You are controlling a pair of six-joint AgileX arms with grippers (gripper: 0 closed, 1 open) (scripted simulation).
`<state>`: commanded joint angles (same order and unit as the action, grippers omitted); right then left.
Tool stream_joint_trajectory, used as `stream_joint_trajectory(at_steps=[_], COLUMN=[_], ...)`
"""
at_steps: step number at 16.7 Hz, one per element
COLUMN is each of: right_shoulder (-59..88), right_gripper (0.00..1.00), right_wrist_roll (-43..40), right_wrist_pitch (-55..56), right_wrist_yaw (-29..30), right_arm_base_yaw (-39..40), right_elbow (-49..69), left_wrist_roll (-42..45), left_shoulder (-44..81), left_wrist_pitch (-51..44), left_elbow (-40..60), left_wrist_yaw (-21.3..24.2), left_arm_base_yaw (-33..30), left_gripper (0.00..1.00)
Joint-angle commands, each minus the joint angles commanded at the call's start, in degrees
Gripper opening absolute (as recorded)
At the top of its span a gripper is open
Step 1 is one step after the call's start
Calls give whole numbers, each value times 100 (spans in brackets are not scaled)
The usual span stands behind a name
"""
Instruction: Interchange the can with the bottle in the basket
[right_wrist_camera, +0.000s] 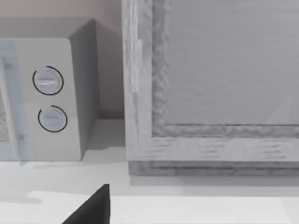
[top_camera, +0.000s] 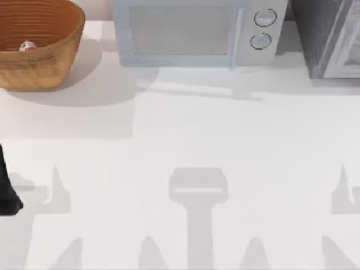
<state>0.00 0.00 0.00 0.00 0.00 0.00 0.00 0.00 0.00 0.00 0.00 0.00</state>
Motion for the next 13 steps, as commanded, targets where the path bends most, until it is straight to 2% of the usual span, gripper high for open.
stream_joint_trajectory(at_steps=[6,9,13], right_shoulder=[0,0,0], right_gripper=[100,100,100], right_wrist_roll=[0,0,0], right_wrist_pitch=[0,0,0], right_wrist_yaw=[0,0,0], right_arm_base_yaw=[0,0,0], right_elbow=[0,0,0], left_wrist_roll=[10,38,100], left_shoulder=[534,1424,3054], left_wrist_pitch=[-309,-764,-1553], left_elbow=[371,1125,2692], left_wrist_yaw=[28,92,230], left_arm_base_yaw=[49,116,218], left_gripper=[100,100,100])
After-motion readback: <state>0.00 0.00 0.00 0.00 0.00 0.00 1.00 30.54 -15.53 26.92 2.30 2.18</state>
